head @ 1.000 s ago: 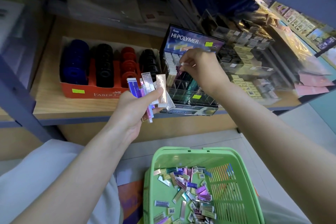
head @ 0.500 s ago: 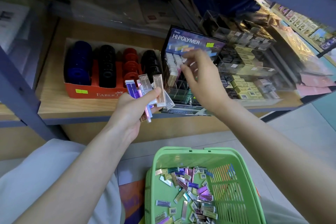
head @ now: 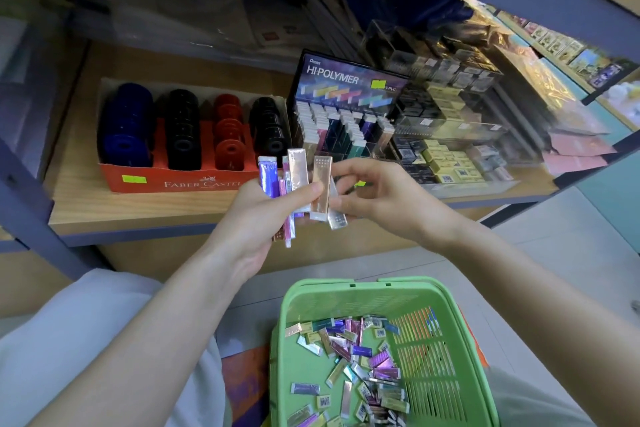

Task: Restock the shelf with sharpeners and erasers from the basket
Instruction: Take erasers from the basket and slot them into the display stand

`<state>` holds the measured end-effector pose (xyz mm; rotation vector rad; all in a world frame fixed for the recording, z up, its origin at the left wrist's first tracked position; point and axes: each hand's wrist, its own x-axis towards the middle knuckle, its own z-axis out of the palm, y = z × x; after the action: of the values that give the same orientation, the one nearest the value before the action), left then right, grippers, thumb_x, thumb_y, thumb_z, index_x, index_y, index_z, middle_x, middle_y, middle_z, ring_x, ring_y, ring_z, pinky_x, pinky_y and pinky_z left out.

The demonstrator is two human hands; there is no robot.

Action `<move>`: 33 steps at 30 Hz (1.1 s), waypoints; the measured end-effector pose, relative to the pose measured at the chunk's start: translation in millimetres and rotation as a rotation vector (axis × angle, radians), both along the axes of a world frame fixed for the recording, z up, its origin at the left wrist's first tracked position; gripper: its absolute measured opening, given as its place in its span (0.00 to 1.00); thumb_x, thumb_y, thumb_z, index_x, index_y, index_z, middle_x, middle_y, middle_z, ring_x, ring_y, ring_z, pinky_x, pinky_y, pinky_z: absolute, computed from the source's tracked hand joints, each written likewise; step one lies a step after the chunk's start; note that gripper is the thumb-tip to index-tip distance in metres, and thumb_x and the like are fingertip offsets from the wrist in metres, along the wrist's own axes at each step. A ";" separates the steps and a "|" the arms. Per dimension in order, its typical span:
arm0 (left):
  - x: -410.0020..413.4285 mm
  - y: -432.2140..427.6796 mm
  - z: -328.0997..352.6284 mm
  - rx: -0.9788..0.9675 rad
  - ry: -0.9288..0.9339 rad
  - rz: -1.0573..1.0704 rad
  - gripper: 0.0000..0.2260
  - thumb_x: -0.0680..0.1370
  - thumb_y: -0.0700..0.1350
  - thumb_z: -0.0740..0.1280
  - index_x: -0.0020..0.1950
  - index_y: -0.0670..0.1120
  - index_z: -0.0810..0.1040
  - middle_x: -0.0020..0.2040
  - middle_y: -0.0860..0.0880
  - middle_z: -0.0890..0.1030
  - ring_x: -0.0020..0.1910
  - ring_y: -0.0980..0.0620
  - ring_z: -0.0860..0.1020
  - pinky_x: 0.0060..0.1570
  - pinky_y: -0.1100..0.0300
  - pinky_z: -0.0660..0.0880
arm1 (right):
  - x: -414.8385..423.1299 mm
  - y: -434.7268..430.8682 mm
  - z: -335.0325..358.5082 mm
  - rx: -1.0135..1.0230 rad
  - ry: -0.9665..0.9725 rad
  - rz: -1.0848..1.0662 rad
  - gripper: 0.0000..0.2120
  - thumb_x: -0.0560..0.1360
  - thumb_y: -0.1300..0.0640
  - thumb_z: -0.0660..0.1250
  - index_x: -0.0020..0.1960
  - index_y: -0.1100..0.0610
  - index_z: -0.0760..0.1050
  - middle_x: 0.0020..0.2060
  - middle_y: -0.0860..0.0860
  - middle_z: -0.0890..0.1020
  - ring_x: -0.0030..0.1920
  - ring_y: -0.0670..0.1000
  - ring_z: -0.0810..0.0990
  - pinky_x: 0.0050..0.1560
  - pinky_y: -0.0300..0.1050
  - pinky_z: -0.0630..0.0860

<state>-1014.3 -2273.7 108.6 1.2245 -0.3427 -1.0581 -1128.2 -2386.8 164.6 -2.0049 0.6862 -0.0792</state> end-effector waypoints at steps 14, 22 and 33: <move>-0.7 -14.2 0.2 0.014 0.067 0.096 0.05 0.73 0.37 0.72 0.46 0.45 0.81 0.41 0.50 0.85 0.38 0.56 0.83 0.37 0.64 0.80 | -17.2 -63.9 5.6 -0.479 -0.148 -0.379 0.04 0.76 0.63 0.66 0.47 0.55 0.75 0.40 0.48 0.82 0.38 0.45 0.80 0.40 0.36 0.75; -1.5 -19.7 -2.1 0.032 0.054 0.101 0.06 0.72 0.38 0.73 0.48 0.44 0.80 0.46 0.46 0.84 0.42 0.53 0.83 0.37 0.64 0.80 | 0.2 -106.3 -7.0 -0.696 -0.074 -0.425 0.05 0.75 0.62 0.68 0.51 0.59 0.78 0.41 0.52 0.79 0.38 0.45 0.75 0.36 0.32 0.68; 1.1 -23.4 -3.9 0.024 0.058 0.090 0.08 0.72 0.38 0.72 0.51 0.44 0.80 0.48 0.47 0.84 0.46 0.50 0.82 0.40 0.63 0.80 | 18.9 -118.7 -9.7 -0.781 -0.128 -0.324 0.06 0.75 0.65 0.67 0.52 0.63 0.74 0.35 0.42 0.74 0.34 0.34 0.75 0.36 0.28 0.67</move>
<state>-1013.2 -2297.0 104.6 1.2172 -0.2291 -1.0203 -1109.3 -2505.5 154.9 -2.5625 0.9906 -0.7619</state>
